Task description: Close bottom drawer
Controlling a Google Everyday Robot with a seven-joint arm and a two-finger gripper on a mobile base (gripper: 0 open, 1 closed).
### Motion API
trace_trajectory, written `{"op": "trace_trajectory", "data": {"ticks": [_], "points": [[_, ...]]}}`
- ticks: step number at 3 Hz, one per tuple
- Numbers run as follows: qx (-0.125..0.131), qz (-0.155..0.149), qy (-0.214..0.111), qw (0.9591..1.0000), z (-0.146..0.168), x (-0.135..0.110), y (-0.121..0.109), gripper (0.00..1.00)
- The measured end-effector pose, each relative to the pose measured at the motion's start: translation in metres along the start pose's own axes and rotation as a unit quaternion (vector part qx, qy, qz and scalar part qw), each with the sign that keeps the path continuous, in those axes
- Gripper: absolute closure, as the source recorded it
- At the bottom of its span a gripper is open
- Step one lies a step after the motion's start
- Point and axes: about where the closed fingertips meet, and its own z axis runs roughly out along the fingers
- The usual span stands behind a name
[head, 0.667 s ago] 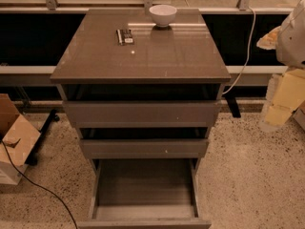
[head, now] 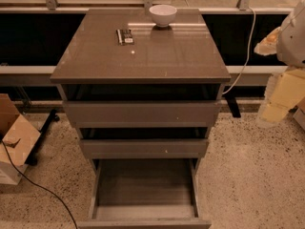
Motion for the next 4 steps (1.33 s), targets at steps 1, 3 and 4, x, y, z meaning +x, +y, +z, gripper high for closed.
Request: {"op": "trace_trajectory", "data": {"ticks": [1,3,4], "points": [[-0.008,-0.011,-0.015,0.9998,0.023,0.002,0.01,0.46],[-0.015,-0.02,-0.057,0.9981,0.095,0.021,0.028,0.92],[-0.008,-0.008,-0.079,0.9968,0.148,0.04,0.025,1.0]]}}
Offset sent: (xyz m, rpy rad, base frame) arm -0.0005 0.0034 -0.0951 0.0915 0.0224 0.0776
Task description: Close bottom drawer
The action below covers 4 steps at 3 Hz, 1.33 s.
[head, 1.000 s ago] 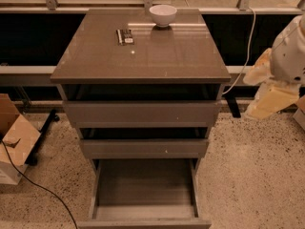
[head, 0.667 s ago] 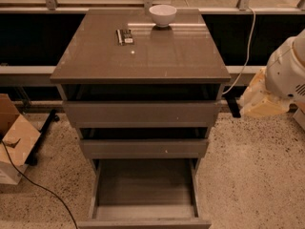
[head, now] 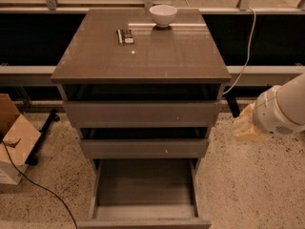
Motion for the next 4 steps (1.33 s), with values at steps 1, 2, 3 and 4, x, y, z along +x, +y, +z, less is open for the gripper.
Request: {"op": "trace_trajectory", "data": {"ticks": [1,2,3,4], "points": [[0.012,0.001,-0.005,0.9999,0.006,0.001,-0.007,1.0],[0.001,0.01,0.014,0.9999,0.025,0.003,-0.002,1.0],[-0.013,0.017,0.014,0.9997,0.057,0.008,0.005,1.0],[-0.032,0.02,0.0,0.9993,0.104,0.022,0.026,1.0]]}}
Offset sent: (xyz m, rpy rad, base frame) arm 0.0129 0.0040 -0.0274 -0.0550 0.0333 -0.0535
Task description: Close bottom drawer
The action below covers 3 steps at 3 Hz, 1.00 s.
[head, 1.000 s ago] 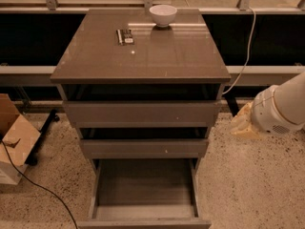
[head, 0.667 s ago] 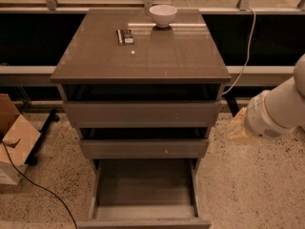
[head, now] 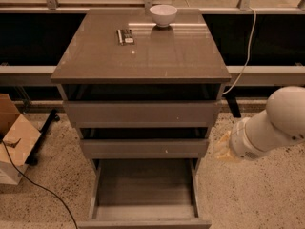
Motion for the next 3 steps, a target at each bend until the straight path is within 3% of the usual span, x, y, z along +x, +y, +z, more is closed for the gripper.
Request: {"op": "trace_trajectory", "data": {"ticks": [2,3], "points": [[-0.034,0.065,-0.038,0.9966,0.126,0.063,0.042,1.0],[-0.039,0.07,-0.037,0.9961,0.139,0.065,0.044,1.0]]}}
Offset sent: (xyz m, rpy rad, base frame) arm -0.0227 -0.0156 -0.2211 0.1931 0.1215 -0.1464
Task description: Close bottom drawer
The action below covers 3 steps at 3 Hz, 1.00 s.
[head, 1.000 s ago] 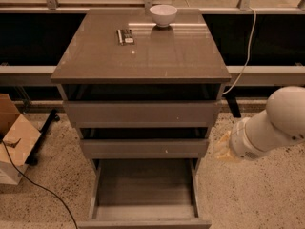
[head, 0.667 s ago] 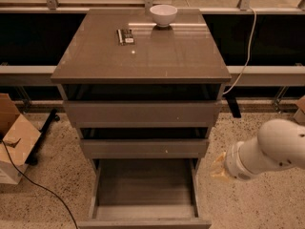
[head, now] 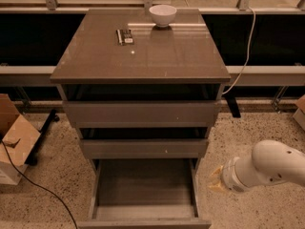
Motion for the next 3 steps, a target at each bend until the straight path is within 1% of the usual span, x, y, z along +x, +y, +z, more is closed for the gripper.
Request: {"op": "trace_trajectory", "data": {"ticks": [1,2,3], "points": [[0.003,0.007,0.018,0.9998,0.017,0.005,-0.001,1.0],[0.001,0.026,0.028,0.9993,0.056,0.027,0.006,1.0],[-0.023,0.052,0.023,0.9981,0.1,0.055,0.013,1.0]]}}
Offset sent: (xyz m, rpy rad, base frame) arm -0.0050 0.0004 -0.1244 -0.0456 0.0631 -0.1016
